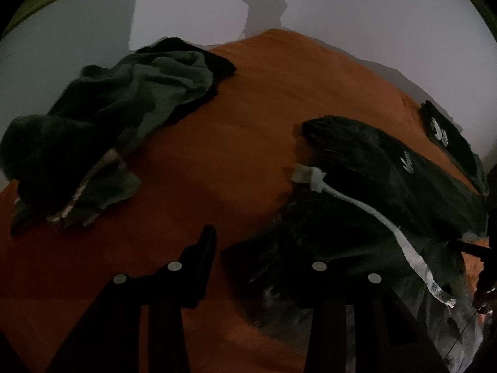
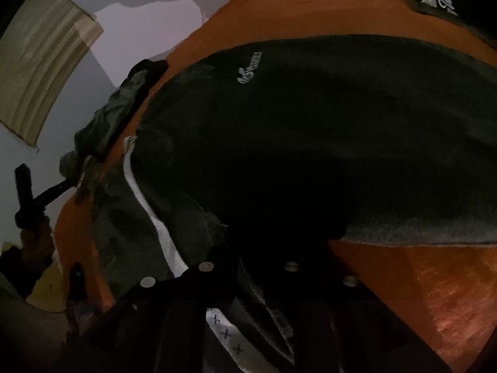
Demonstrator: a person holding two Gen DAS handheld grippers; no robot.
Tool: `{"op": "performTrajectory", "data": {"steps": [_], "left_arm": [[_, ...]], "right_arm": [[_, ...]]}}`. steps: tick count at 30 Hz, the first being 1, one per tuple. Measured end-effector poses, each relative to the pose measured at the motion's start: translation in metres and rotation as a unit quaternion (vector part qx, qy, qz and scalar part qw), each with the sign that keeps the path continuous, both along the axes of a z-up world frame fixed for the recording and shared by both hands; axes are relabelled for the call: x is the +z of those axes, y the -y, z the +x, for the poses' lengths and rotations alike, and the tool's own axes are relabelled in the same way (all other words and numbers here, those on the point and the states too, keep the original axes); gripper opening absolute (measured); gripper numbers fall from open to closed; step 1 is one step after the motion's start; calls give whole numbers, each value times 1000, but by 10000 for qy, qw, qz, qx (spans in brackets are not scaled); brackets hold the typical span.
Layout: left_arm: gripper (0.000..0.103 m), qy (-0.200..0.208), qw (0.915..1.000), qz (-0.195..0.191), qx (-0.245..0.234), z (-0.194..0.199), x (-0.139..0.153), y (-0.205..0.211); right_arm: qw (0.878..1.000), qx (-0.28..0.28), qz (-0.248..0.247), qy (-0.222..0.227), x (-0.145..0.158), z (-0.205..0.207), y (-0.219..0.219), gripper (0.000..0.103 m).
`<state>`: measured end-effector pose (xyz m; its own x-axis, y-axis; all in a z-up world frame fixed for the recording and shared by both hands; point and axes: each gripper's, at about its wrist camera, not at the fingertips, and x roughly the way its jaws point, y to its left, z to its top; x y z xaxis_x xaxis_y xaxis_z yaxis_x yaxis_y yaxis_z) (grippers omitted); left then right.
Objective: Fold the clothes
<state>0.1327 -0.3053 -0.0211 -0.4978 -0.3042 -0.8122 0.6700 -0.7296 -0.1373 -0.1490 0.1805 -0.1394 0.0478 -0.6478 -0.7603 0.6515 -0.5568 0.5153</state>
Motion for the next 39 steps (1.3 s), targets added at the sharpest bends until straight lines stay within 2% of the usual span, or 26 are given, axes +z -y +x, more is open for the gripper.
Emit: {"op": "performTrajectory", "data": {"steps": [3,6,11,12,14,17,18,19,20,21,22,24,26,29,30,32,33,34,35,36,37,39], "left_arm": [[43,-233,9994,57,-234,-23,12,-8],[43,-384,9975,-162,-566,-42,24,-24],[43,-393,9920,-507,-1086,-65,31,-50],[43,-367,9910,-570,-1151,-67,30,-54],[43,-250,9898,-679,-1228,-71,24,-61],[43,-103,9909,-511,-1240,-69,15,-60],[43,-70,9913,-447,-1233,-68,14,-58],[43,-36,9917,-383,-1226,-66,12,-56],[43,-5,9920,-345,-1217,-64,10,-54],[43,19,9920,-375,-1205,-61,10,-52],[43,40,9920,-401,-1200,-58,9,-49],[43,63,9914,-431,-1237,-56,8,-48],[43,72,9900,-410,-1351,-57,6,-50],[43,117,9902,-258,-1365,-64,1,-55],[43,105,9905,-121,-1366,-64,-2,-57],[43,81,9904,153,-1368,-64,-7,-60],[43,90,9900,262,-1382,-64,-10,-62],[43,151,9892,300,-1430,-63,-13,-63],[44,223,9883,321,-1473,-62,-17,-65],[44,316,9878,305,-1496,-62,-21,-65],[44,393,9876,303,-1491,-64,-25,-65],[44,464,9873,483,-1442,-68,-32,-63]], "right_arm": [[9982,-165,-507,267,13,-4,-16,10],[9927,-350,-1048,479,23,-4,-32,8],[9843,-191,-1623,660,23,2,-38,8],[9879,-161,-1446,547,22,0,-34,7],[9965,-172,-789,196,13,-6,-23,8],[9988,-194,431,145,-14,-17,-11,10],[9978,-190,596,201,-16,-18,-14,10],[9981,-160,563,194,-10,-16,-20,10],[9982,-70,596,-26,0,-13,-23,14],[9971,57,675,-352,12,-8,-25,30],[9947,183,753,-678,24,-3,-27,59],[9854,569,932,-1304,40,7,-24,83],[9668,1303,1173,-1858,40,20,-3,84],[9220,2378,1513,-2655,40,40,29,84],[9165,2488,1678,-2647,35,41,34,83],[9246,2306,2097,-2191,17,35,35,69],[9481,2016,1874,-1593,11,26,28,66],[9748,1568,1353,-830,7,12,15,66],[9869,1199,1021,-352,2,1,8,66],[9943,775,715,128,-6,-13,3,66],[9964,471,460,536,-16,-25,2,66],[9964,419,324,658,-29,-37,13,66]]}}
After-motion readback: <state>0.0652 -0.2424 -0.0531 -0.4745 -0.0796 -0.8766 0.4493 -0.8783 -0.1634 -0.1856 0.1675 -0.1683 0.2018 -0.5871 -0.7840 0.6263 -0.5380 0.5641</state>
